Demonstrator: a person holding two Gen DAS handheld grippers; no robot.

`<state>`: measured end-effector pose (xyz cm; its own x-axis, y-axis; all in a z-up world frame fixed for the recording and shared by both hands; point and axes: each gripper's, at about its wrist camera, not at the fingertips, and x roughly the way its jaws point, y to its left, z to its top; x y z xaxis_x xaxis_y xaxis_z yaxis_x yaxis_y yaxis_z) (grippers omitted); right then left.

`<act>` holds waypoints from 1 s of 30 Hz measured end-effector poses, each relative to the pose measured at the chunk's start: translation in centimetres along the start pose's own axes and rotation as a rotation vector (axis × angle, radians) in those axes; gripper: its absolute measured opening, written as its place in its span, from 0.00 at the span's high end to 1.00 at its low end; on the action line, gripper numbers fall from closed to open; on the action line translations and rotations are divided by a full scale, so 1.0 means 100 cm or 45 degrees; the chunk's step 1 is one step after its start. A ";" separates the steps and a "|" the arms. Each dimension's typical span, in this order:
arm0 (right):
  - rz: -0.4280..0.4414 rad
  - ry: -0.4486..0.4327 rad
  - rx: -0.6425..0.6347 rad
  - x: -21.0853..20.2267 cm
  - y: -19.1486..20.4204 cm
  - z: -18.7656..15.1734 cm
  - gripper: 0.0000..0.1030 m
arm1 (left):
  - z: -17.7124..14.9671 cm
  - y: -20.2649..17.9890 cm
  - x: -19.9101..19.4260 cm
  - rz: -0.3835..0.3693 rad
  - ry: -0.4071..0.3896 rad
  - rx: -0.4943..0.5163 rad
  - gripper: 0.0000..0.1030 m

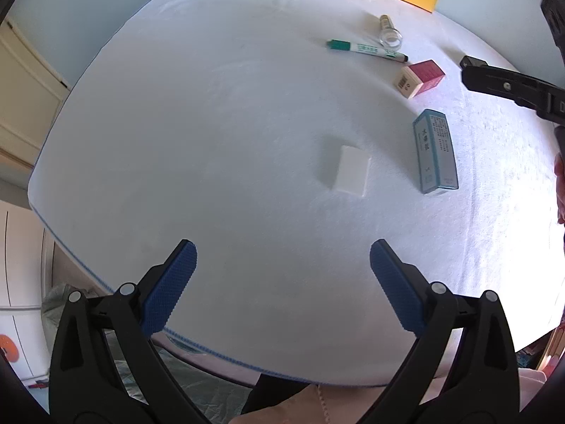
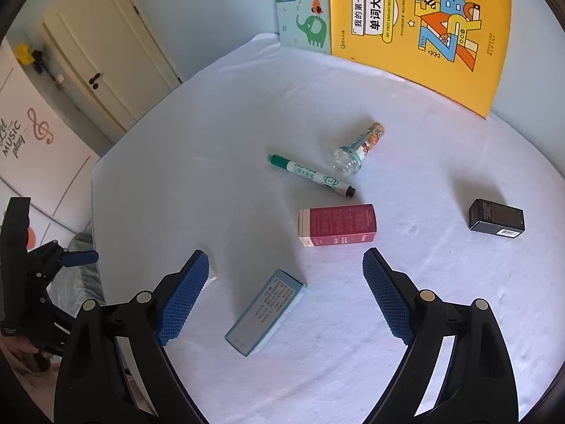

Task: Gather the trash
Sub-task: 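Move both open tools back over the bed toward the remaining items, then grasp the white plastic box with the left tool while the right tool grasps the red box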

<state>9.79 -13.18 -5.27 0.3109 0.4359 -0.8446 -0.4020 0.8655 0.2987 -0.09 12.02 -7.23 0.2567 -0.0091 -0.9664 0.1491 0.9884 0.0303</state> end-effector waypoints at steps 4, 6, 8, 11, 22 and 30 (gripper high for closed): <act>0.001 0.025 -0.003 0.009 -0.011 0.002 0.14 | 0.011 -0.015 0.010 0.006 0.019 0.013 0.07; -0.004 0.038 -0.009 0.014 -0.016 0.004 0.14 | 0.015 -0.020 0.016 0.002 0.030 0.009 0.07; -0.003 0.052 -0.010 0.020 -0.019 0.006 0.14 | 0.019 -0.023 0.021 0.000 0.039 0.007 0.07; -0.009 0.069 -0.016 0.029 -0.024 0.009 0.14 | 0.026 -0.027 0.029 0.000 0.056 0.005 0.07; -0.024 0.133 0.009 0.057 -0.038 0.015 0.14 | 0.045 -0.033 0.056 -0.020 0.112 0.024 0.07; -0.039 0.146 0.019 0.066 -0.040 0.015 0.14 | 0.050 -0.029 0.070 -0.044 0.147 0.044 0.20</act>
<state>14.71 -13.41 -11.41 0.2219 0.3786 -0.8985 -0.3808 0.8820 0.2776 6.06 8.28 -12.75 0.1396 -0.0233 -0.9899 0.1889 0.9820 0.0036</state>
